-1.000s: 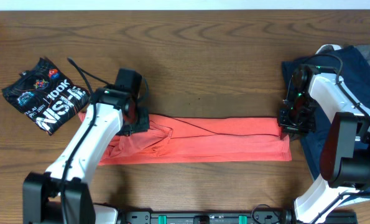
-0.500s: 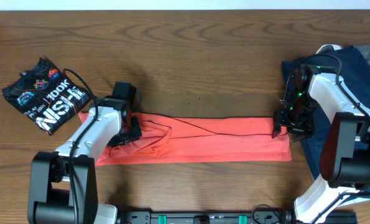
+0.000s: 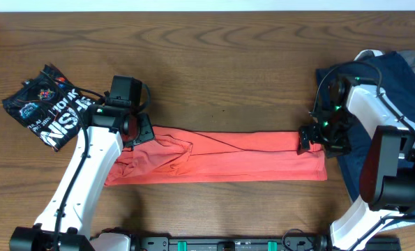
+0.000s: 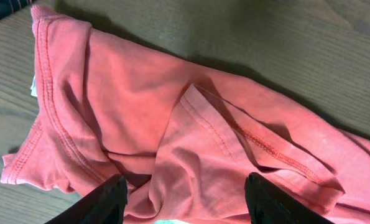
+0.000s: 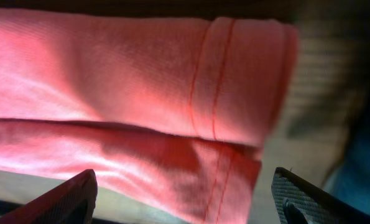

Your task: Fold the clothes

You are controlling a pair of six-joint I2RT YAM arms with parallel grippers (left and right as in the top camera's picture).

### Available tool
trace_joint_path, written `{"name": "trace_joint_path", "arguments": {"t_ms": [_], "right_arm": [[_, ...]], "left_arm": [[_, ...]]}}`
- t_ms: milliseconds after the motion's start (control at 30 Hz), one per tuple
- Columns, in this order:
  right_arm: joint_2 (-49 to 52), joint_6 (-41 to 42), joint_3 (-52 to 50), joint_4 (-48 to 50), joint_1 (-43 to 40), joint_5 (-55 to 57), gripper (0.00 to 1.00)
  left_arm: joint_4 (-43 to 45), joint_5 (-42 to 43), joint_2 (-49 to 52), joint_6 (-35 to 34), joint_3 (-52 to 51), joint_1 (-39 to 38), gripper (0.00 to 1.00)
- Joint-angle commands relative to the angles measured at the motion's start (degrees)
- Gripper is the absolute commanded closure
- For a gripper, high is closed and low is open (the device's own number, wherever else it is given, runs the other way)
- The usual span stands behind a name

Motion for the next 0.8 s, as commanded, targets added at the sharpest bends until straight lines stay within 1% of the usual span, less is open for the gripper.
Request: {"name": "trace_joint_path", "arguments": {"t_ms": [0, 133, 267, 333, 367, 467, 500, 533, 600, 633, 733, 767], "right_arm": [[-1.11, -0.39, -2.86, 2.73, -1.01, 0.17, 0.13], [-1.11, 4.61, -5.07, 6.49, -1.90, 3.19, 0.12], [-1.11, 4.79, -7.21, 8.39, -1.97, 2.58, 0.12], [-1.11, 4.76, -8.57, 8.81, -1.88, 0.83, 0.14], [-1.11, 4.76, -9.49, 9.14, -1.84, -0.72, 0.16], [-1.11, 4.74, -11.13, 9.66, -1.86, -4.07, 0.35], [-1.11, 4.72, -11.37, 9.64, -1.86, -4.83, 0.43], [-1.11, 4.72, -11.41, 9.62, -1.84, -5.20, 0.46], [-1.11, 4.66, -11.41, 9.44, -1.86, -6.73, 0.56], [-1.11, 4.39, -11.39, 9.44, -1.84, -7.26, 0.59], [-1.11, 2.84, -11.30, 9.94, -1.86, -10.29, 0.82], [-1.11, 2.56, -11.04, 10.12, -1.88, -11.06, 0.89]], "left_arm": [[-0.70, -1.09, -0.09, -0.31, 0.61, 0.31, 0.37], [-1.05, -1.09, -0.09, -0.31, 0.48, 0.31, 0.37], [-1.07, -1.09, -0.09, -0.31, 0.46, 0.31, 0.37], [-1.09, -1.09, -0.09, -0.31, 0.46, 0.31, 0.37], [-1.07, -1.09, -0.09, -0.33, 0.46, 0.31, 0.37], [-1.07, -1.09, -0.09, -0.31, 0.46, 0.31, 0.37], [-1.07, -1.09, -0.09, -0.31, 0.46, 0.31, 0.37], [-1.09, -1.09, -0.09, -0.31, 0.46, 0.31, 0.37], [-1.25, -1.09, -0.09, -0.31, 0.46, 0.31, 0.37], [-1.27, -1.09, -0.09, -0.31, 0.46, 0.31, 0.37], [-1.27, -1.11, -0.09, -0.31, 0.46, 0.31, 0.37], [-1.27, -1.11, -0.09, -0.31, 0.48, 0.33, 0.37]]}}
